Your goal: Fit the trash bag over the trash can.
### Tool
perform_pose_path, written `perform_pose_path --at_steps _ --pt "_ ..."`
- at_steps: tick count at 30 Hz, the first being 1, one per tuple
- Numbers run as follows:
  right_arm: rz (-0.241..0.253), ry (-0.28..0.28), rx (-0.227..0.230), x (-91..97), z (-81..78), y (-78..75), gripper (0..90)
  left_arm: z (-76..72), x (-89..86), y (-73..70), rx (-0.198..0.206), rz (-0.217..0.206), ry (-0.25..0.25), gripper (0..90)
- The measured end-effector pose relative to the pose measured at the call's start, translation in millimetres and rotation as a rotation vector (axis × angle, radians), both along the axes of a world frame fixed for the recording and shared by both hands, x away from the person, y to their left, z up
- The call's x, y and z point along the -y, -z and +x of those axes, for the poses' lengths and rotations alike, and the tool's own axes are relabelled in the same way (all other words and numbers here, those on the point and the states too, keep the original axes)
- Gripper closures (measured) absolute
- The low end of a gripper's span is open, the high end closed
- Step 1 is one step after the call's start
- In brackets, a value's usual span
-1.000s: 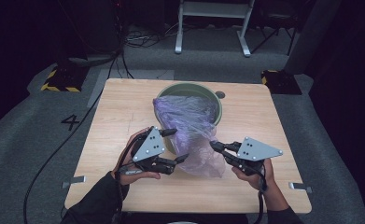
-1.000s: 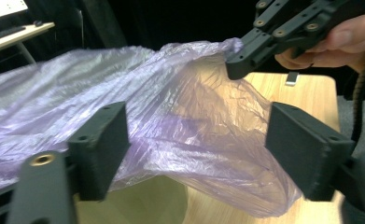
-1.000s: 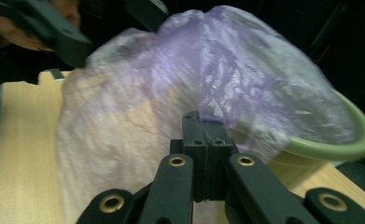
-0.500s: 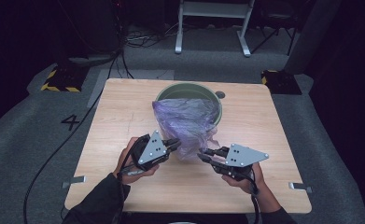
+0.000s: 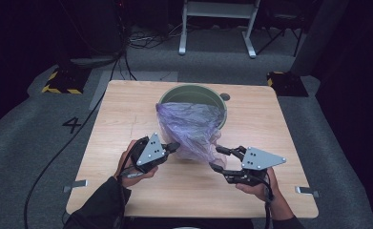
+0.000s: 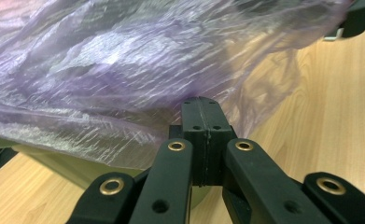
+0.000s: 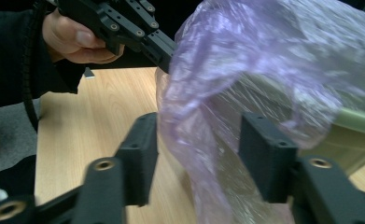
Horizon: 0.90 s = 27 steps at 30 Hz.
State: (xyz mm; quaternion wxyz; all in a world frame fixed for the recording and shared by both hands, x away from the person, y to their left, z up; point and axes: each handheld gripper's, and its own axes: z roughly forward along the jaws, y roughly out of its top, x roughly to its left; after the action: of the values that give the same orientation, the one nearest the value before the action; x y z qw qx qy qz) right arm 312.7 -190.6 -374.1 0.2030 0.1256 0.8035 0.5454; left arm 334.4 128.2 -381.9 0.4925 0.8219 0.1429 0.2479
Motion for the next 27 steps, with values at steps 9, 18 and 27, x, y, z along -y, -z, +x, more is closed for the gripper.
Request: perform_pose_path --at_steps 9,18,27 --pt "0.043 0.116 0.000 20.0 15.3 -6.5 47.1 2.3 -0.8 2.3 -0.005 0.008 -0.003 90.0" --pt "0.051 0.069 -0.006 27.3 16.7 -11.4 42.1 6.3 -7.1 7.8 -0.026 -0.007 -0.008 90.0" --pt "0.022 0.136 -0.030 15.4 35.7 -5.2 37.5 8.6 -7.6 8.9 -0.027 -0.007 -0.018 90.0"
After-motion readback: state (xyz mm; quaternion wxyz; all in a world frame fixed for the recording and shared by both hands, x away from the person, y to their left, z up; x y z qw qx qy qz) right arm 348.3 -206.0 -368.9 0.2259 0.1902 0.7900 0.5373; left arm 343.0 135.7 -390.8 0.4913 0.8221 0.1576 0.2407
